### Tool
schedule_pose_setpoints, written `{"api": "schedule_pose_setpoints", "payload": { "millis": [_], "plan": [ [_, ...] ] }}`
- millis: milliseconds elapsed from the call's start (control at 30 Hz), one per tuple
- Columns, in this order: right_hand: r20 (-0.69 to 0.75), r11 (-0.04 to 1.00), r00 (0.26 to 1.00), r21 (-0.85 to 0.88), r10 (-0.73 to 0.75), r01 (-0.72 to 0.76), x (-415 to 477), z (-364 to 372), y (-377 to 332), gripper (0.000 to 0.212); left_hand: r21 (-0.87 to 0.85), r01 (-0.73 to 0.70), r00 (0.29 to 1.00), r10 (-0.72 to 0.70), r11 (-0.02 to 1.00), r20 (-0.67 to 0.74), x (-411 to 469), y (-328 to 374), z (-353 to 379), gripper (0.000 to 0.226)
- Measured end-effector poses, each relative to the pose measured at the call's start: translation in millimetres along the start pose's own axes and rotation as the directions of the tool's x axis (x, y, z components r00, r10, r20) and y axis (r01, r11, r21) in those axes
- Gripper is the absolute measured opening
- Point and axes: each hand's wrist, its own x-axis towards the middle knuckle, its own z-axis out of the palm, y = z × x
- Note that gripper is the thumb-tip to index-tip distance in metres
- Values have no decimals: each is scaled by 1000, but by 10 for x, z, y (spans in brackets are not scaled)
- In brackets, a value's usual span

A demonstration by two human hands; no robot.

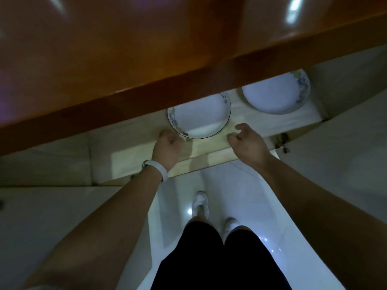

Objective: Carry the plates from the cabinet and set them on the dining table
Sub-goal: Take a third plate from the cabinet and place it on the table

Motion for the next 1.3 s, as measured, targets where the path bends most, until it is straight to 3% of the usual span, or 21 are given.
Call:
{"api": "schedule_pose_setpoints", "payload": {
  "millis": [133,300,433,867,1167,1300],
  "plan": [
    [24,937,993,330,114,-116,255,114,27,60,-208,145,989,-147,967,4,302,12,92,35],
    [56,873,990,467,128,-140,506,186,-1,47,-238,112,992,-97,965,76,518,77,82,22],
    [94,870,995,487,41,-82,672,127,-81,30,-184,96,991,-78,978,106,632,52,68,24],
    [94,875,994,485,-52,0,469,64,26,28,-213,83,993,-64,973,95,337,207,110,33],
    [150,848,987,516,53,-124,-175,-330,259,34,-312,176,979,-131,934,159,-427,318,210,35],
    [160,842,985,521,65,-140,-608,-667,271,34,-320,156,976,-95,934,198,-929,459,209,38]
  ]
}}
